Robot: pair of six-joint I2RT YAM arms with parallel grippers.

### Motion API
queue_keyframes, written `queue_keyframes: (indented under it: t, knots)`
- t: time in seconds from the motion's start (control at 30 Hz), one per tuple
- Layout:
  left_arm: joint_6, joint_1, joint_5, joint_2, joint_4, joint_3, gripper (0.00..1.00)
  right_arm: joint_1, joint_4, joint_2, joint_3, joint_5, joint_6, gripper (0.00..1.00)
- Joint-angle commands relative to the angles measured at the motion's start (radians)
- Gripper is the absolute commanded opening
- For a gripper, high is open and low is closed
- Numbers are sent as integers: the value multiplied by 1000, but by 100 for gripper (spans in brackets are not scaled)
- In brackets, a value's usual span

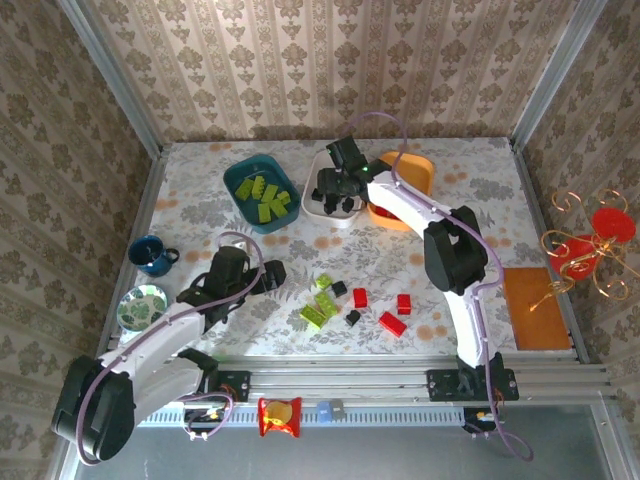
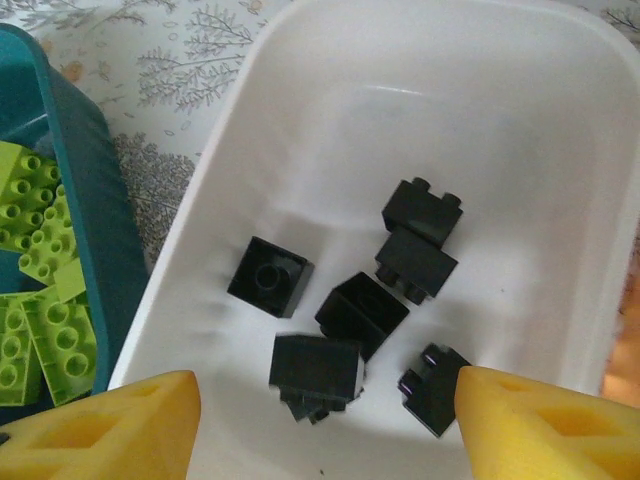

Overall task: Sort the legos into containers by color
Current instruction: Place the lego in the container, then pick up the lego from the bottom-center of the table.

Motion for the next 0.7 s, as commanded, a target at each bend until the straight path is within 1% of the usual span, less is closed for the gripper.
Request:
queue_keyframes:
  t: [0.0,0.1,0.27,0.33,0.43,0.53,0.67]
  knots:
    - [-15,-8,13,-17,0,1,100,6,-39,-106,-28,10,-20,70]
    - [-12,-8,13,-24,-2,1,100,21,-5,-227,-186,3,-8,70]
    - [-8,-8,13,-12,11,0,100,71,26,-437,-518,-9,38,70]
    - [-6,-9,13,-1,21,-3,100,107,28,-508,-656,-15,61,72]
    - [-4,-7,18,23,36,-7,100,179,14,-592,-815,-18,88,76]
    - [-6,-6,25,47,55,-11,100,250,4,-631,-918,-32,127,77]
    - [-13,-5,35,80,81,-16,100,290,10,-631,-986,-35,165,77]
